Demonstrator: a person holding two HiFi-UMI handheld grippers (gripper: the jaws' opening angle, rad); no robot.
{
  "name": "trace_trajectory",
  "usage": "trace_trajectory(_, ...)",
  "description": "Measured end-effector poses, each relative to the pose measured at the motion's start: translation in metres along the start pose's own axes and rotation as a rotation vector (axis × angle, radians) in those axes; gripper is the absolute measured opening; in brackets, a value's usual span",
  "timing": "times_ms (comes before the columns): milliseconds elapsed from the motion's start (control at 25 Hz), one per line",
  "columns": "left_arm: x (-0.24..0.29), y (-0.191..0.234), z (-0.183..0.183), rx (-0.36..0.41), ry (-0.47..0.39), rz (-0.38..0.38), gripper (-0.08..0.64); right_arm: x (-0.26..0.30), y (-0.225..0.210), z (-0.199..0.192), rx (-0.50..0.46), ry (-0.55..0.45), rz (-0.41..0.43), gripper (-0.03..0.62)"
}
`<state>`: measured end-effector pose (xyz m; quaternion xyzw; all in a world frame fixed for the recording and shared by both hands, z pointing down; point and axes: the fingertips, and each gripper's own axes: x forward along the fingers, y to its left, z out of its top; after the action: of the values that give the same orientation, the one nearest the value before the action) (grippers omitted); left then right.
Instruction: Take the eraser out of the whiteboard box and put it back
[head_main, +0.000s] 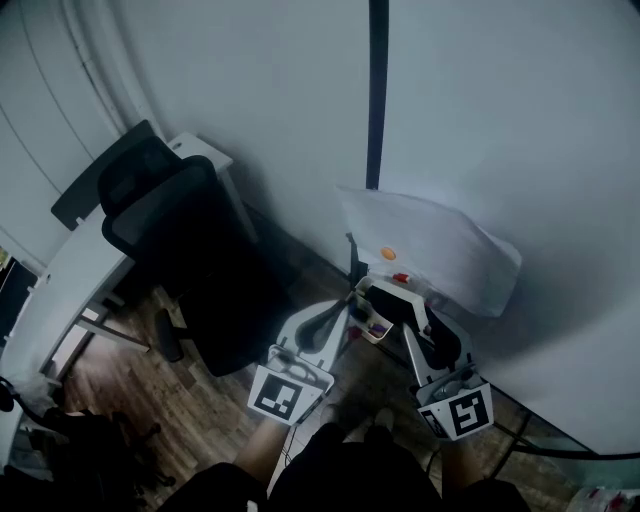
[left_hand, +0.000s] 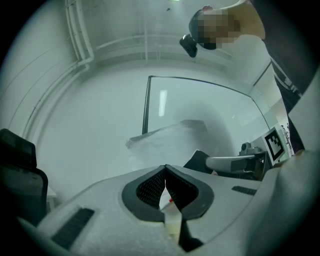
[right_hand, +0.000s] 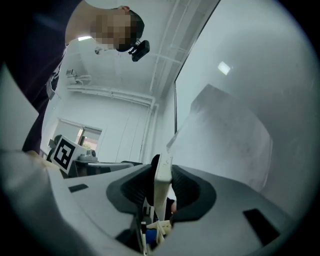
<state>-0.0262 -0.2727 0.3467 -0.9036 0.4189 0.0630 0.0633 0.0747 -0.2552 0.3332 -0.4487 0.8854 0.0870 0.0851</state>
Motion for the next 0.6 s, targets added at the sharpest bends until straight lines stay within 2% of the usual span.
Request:
trace_trajectory(360,-0.003,-0.002,-0.039,-0.058,0.078,-0.007,0.005,0.004,0.008,-0.086,-0.013,0.187,0.035,0.109)
trace_trajectory(600,-0.007,0.002,-0.047,-0.076,0.088,0.002,0.005,0.003,0.010,-0.107,-0.009,0.235,0.039,0.109)
